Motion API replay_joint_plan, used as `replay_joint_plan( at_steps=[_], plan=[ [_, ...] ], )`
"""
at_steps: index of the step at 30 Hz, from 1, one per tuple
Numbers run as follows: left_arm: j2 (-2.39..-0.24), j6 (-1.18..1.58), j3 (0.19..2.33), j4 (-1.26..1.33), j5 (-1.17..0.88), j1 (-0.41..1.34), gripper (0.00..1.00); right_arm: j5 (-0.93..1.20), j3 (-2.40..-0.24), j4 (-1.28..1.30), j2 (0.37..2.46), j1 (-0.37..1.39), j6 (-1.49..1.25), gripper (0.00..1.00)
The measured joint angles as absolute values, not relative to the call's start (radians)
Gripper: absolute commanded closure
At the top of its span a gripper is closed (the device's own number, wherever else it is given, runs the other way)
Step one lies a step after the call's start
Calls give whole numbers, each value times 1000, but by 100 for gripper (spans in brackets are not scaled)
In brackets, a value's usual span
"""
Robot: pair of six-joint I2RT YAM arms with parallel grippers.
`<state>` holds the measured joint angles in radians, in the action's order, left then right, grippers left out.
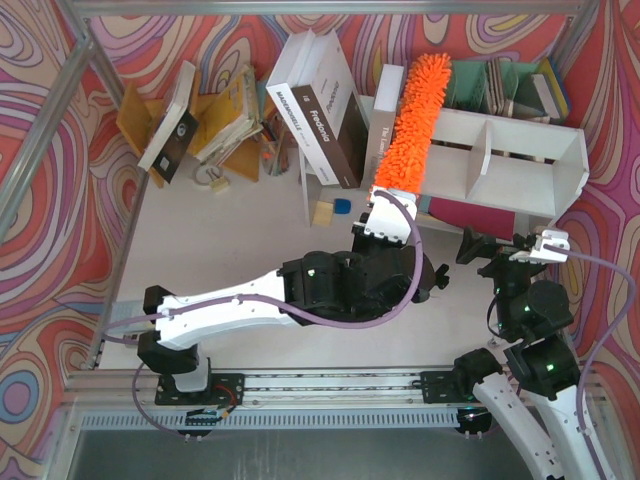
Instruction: Dust the bookshelf with a duster
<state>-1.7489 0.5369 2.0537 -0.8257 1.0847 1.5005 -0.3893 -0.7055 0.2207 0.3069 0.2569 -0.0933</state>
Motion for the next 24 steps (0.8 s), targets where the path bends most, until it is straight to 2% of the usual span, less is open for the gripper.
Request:
replay_joint_plan(
  at_steps=[14,24],
  plan=[
    [-1747,415,2004,-620,820,1497,100,-391,-701,218,284,257,-93,1],
    [-1600,354,1764,-483,821,1546,100,-392,-699,198,275,257,-93,1]
  ],
)
